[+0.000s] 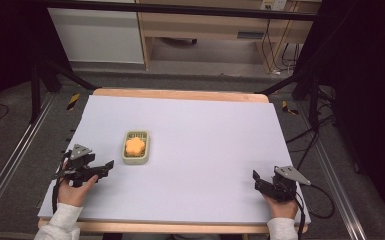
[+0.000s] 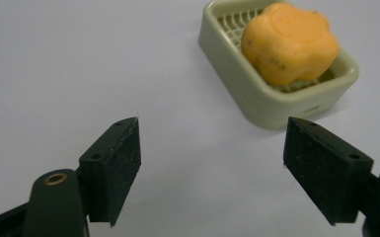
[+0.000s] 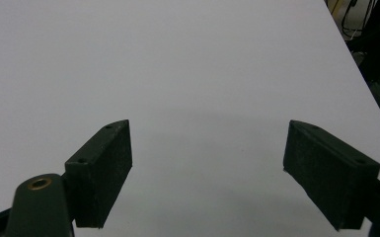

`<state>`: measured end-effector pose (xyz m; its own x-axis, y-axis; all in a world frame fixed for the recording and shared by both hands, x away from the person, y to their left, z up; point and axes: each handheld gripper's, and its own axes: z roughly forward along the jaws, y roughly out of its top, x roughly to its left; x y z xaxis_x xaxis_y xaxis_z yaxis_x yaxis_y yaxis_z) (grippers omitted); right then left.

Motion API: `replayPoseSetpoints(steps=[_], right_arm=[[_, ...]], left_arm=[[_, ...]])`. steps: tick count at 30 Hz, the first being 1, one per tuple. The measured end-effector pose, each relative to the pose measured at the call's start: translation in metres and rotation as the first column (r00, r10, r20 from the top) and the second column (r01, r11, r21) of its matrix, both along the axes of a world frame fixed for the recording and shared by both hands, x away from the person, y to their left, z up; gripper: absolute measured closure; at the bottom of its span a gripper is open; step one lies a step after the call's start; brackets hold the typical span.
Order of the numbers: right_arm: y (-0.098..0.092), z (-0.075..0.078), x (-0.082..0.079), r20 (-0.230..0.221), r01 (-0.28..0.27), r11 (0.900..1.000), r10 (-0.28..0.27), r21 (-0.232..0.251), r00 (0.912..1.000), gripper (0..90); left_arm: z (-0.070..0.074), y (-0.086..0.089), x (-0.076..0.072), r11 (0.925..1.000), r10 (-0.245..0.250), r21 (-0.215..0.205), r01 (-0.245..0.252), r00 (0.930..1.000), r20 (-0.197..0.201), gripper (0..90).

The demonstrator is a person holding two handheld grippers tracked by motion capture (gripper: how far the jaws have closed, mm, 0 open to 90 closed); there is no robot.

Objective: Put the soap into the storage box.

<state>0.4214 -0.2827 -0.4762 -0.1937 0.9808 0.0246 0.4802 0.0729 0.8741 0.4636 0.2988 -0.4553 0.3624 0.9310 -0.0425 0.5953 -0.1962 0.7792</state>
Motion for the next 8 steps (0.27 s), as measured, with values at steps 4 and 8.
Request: replayPoseSetpoints(steps=[4, 8], right_arm=[[0.001, 0.0, -0.001, 0.004, 0.001, 1.0, -0.001, -0.003, 1.0, 18.4], [0.001, 0.001, -0.001, 0.006, 0.0, 1.0, 0.0, -0.005, 1.0, 18.5]], left_arm=[[-0.007, 0.009, -0.008, 0.9995, 0.026, 0.021, -0.025, 0.9994, -0.024, 21.6], [-0.011, 0.019, -0.013, 0.9985, 0.05, 0.025, -0.05, 0.9983, -0.03, 21.6]])
